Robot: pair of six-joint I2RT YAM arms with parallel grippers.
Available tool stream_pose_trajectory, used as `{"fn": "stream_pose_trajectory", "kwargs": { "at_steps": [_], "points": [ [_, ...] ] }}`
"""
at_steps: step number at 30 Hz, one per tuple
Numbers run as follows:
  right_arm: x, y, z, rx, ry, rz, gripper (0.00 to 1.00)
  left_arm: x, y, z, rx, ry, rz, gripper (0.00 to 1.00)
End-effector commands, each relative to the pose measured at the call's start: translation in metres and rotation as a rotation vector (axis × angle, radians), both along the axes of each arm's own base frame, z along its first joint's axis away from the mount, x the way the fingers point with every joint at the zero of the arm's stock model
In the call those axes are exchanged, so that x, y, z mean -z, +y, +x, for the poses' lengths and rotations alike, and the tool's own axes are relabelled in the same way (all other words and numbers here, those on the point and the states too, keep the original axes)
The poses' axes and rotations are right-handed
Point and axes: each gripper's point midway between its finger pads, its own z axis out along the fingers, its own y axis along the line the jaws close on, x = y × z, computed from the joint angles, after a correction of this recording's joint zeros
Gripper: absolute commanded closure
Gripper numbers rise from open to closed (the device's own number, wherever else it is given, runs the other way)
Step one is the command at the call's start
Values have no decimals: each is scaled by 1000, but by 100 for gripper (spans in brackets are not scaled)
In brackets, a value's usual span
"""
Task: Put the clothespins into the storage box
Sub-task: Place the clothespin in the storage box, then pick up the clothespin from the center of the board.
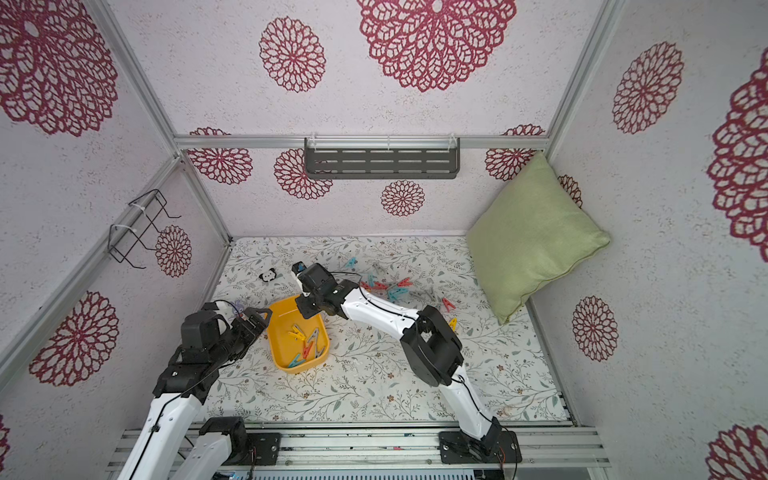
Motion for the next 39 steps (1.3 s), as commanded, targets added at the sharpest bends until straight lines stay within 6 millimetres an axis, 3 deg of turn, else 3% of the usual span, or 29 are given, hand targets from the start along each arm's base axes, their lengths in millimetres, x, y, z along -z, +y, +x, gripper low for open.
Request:
{"fn": "stream_pose_trajectory", "kwargs": {
  "at_steps": [1, 6, 10, 15, 24, 31, 39],
  "points": [
    [20, 7, -7, -13, 57, -43, 99, 5, 1, -10, 15, 7, -5, 3],
    [35, 19, -4, -25, 72, -61, 93, 9, 5, -18, 3, 15, -6, 3],
    [31, 24, -2, -30, 65, -53, 81, 11, 5, -20, 1, 17, -13, 3],
    [12, 24, 0, -30, 33, -36, 67, 12, 3, -17, 4, 14, -22, 3],
    [-34, 5, 14, 21, -69, -27, 58, 9, -6, -13, 40, 11, -72, 3],
    [-54, -37, 36, 105, -113, -30, 54, 6, -17, -9, 68, 2, -72, 3],
    [-37, -132, 64, 263, -98, -51, 52, 6, -43, 3, 133, 13, -40, 3]
  ]
}}
